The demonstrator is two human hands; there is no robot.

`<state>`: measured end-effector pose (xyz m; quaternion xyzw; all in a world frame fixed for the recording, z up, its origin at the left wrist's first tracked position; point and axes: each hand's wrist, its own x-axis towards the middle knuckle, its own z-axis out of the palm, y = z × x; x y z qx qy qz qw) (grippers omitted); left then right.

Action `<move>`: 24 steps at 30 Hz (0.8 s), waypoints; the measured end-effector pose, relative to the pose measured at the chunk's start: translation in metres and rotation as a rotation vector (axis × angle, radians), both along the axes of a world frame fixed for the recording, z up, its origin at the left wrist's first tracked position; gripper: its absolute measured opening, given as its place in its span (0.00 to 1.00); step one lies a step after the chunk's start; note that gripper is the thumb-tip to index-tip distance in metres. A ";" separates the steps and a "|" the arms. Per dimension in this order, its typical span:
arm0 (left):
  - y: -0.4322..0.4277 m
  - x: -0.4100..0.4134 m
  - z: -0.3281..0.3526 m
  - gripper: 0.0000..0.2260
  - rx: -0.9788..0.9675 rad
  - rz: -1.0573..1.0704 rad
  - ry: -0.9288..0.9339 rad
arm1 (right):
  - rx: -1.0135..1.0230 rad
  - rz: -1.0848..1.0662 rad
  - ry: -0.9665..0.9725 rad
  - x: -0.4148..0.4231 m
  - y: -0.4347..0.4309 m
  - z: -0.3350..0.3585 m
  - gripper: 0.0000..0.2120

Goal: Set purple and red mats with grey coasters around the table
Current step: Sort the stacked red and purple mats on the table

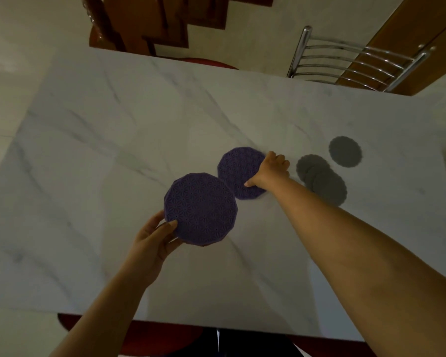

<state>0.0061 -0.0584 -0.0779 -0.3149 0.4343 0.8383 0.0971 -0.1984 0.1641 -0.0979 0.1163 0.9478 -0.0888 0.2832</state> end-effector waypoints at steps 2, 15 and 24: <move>-0.001 0.002 0.000 0.13 -0.002 -0.002 -0.003 | 0.018 0.012 -0.002 0.001 0.001 0.000 0.55; -0.005 0.019 -0.007 0.14 -0.005 0.008 -0.018 | -0.513 -0.182 0.477 0.052 0.038 0.026 0.15; 0.007 0.023 -0.002 0.14 0.004 -0.031 -0.018 | -1.106 -0.548 0.458 0.106 0.090 0.077 0.13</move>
